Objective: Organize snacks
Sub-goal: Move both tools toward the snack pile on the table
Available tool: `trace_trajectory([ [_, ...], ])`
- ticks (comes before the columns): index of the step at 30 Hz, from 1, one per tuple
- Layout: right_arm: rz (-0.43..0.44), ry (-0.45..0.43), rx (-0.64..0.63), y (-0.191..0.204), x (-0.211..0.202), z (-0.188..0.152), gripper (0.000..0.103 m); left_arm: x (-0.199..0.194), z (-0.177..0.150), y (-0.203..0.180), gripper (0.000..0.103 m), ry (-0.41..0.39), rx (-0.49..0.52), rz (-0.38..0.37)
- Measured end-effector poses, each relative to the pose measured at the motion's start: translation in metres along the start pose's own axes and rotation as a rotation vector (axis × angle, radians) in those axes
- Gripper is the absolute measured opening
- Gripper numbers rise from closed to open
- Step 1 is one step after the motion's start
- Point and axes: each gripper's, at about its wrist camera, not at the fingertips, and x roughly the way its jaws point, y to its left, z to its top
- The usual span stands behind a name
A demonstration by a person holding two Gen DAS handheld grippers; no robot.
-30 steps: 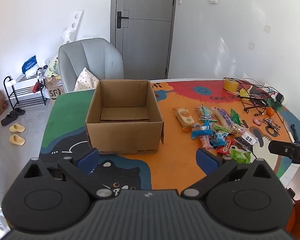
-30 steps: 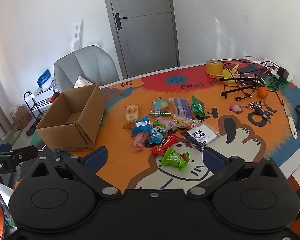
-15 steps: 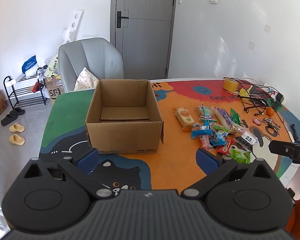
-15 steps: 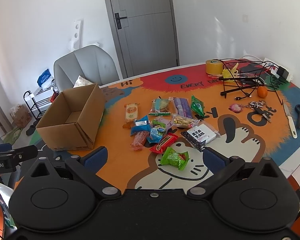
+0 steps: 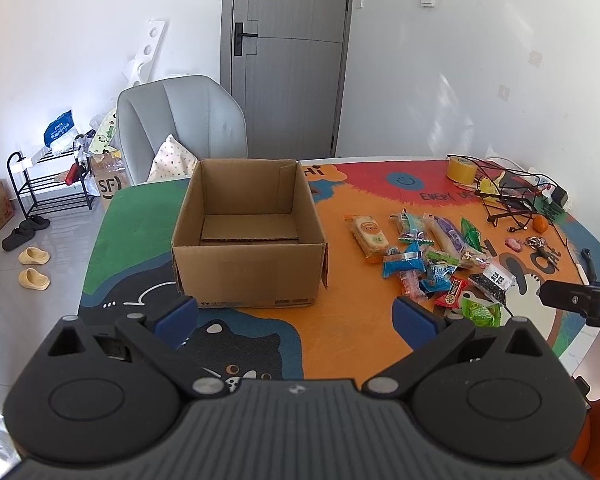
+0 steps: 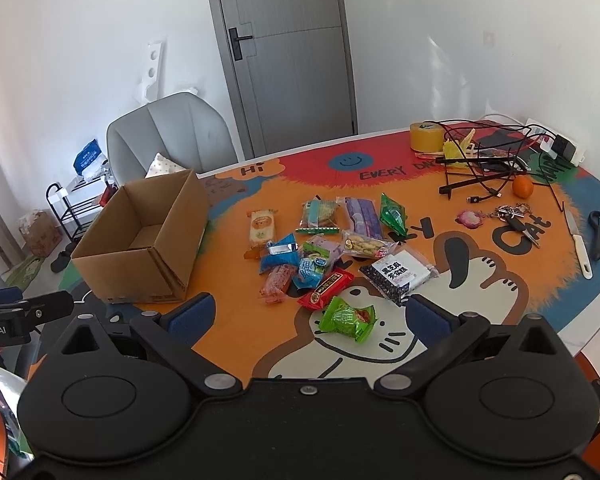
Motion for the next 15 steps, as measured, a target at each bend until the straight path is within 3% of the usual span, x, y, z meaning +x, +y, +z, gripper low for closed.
trace_trajectory([
  [8,0.034,-0.017,0.051,-0.006,0.005,-0.002,0.103,0.006,0.000,-0.006,0.103,0.009,0.004,-0.004],
  [10,0.020,-0.024,0.052,-0.008,0.007,-0.002,0.103,0.009,0.001,-0.010,0.102,0.016,0.004,-0.010],
  [11,0.014,-0.074,0.037,-0.010,0.008,-0.004,0.103,0.011,0.001,-0.012,0.102,0.017,0.007,-0.013],
  [15,-0.006,-0.077,0.035,-0.016,0.014,-0.006,0.103,0.018,0.002,-0.021,0.102,0.019,0.011,-0.023],
])
